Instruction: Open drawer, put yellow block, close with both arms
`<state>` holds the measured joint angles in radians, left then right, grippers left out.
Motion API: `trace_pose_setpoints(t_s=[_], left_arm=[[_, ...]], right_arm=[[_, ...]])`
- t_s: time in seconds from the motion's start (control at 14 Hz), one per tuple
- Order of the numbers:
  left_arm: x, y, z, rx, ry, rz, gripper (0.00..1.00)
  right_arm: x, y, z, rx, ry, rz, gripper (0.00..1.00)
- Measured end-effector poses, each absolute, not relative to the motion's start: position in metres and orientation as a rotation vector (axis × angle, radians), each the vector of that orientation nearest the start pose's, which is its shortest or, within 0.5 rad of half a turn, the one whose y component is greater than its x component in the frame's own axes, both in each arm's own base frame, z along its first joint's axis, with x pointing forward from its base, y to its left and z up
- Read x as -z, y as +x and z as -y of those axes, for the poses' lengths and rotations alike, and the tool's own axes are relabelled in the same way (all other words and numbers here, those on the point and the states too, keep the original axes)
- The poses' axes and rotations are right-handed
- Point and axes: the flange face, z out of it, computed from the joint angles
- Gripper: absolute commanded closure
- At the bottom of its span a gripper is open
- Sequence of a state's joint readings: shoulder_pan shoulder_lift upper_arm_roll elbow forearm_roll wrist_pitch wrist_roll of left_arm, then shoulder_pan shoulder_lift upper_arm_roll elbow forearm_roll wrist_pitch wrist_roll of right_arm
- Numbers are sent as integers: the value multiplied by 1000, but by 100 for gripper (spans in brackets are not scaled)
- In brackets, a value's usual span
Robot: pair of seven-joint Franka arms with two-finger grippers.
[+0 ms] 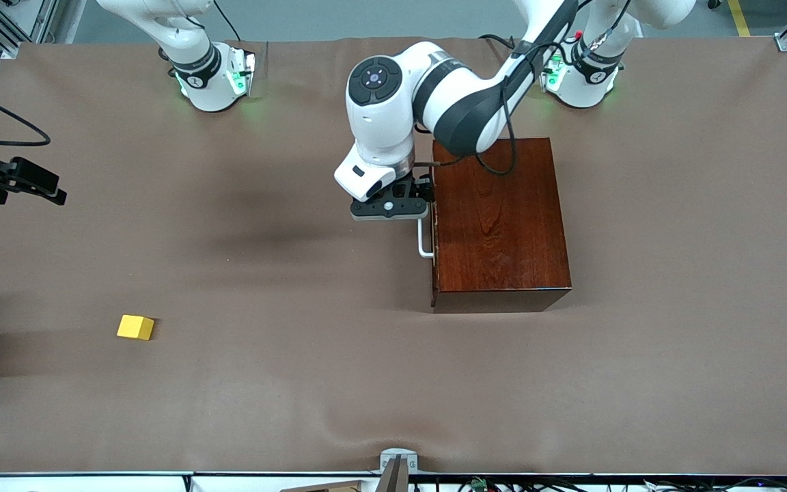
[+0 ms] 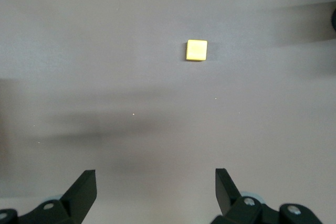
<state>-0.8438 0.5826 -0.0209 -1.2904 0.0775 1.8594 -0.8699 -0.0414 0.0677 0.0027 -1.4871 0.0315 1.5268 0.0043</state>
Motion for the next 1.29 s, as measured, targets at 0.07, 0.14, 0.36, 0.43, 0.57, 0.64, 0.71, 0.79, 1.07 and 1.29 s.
trace_pose_setpoints(t_s=[0.07, 0.14, 0.36, 0.43, 0.57, 0.64, 0.71, 0.79, 1.07, 1.29], left_arm=[[-399, 475, 543, 48, -3082, -22, 0], [-392, 476, 543, 37, -3074, -21, 0], [-371, 480, 541, 9, -3052, -14, 0], [-366, 480, 541, -1, -3045, -13, 0], [-357, 480, 542, -16, -3034, 0, 0], [-355, 479, 541, -25, -3027, 8, 0], [-352, 478, 541, -37, -3018, 7, 0], [-349, 475, 542, -47, -3010, 2, 0], [-333, 470, 548, -59, -2996, 42, 0], [-328, 473, 546, -58, -2990, 51, 0]], right_arm=[[-622, 571, 19, -43, -3108, -65, 0], [-622, 571, 19, -43, -3108, -65, 0], [-622, 571, 19, -43, -3108, -65, 0], [-622, 571, 19, -43, -3108, -65, 0], [-622, 571, 19, -43, -3108, -65, 0], [-622, 571, 19, -43, -3108, -65, 0], [-622, 571, 19, -43, -3108, -65, 0], [-622, 571, 19, -43, -3108, -65, 0], [-622, 571, 19, -43, -3108, -65, 0], [-622, 571, 19, -43, -3108, -65, 0]])
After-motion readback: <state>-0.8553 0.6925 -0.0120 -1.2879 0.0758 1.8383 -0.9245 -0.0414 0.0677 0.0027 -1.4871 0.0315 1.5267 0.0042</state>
